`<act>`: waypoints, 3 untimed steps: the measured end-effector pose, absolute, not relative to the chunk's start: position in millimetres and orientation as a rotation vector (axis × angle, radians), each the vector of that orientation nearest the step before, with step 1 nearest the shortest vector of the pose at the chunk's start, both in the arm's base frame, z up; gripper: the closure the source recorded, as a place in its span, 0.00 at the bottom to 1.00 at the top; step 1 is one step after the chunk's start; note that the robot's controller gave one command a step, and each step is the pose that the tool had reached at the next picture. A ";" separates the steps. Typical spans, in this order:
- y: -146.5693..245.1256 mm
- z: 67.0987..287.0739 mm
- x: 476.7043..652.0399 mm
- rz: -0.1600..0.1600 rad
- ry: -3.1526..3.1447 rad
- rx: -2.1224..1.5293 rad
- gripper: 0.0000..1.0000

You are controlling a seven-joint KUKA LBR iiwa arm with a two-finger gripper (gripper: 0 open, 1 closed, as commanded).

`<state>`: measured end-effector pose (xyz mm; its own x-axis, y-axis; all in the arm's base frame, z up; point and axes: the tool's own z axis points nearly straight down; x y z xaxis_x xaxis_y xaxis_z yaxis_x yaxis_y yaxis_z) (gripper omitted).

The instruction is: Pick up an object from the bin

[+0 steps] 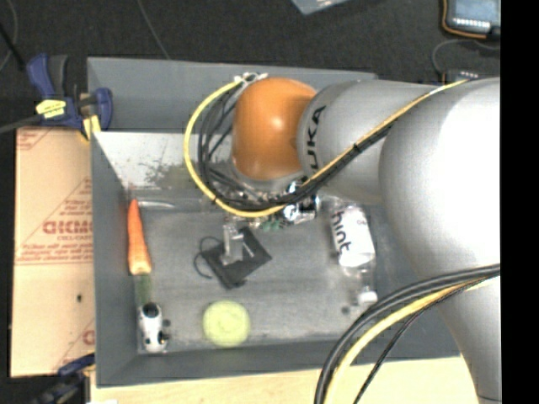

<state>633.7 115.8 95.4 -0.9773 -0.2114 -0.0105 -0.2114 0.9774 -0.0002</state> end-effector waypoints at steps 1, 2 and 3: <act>61.0 72.9 618.3 -0.001 3.084 -0.537 1.00; 61.3 72.9 618.3 0.000 3.085 -0.536 1.00; 56.0 157.5 623.8 -0.001 3.072 -0.581 1.00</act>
Offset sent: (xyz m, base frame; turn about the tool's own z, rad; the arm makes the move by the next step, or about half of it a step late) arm 0.0000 0.0000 0.0000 0.0000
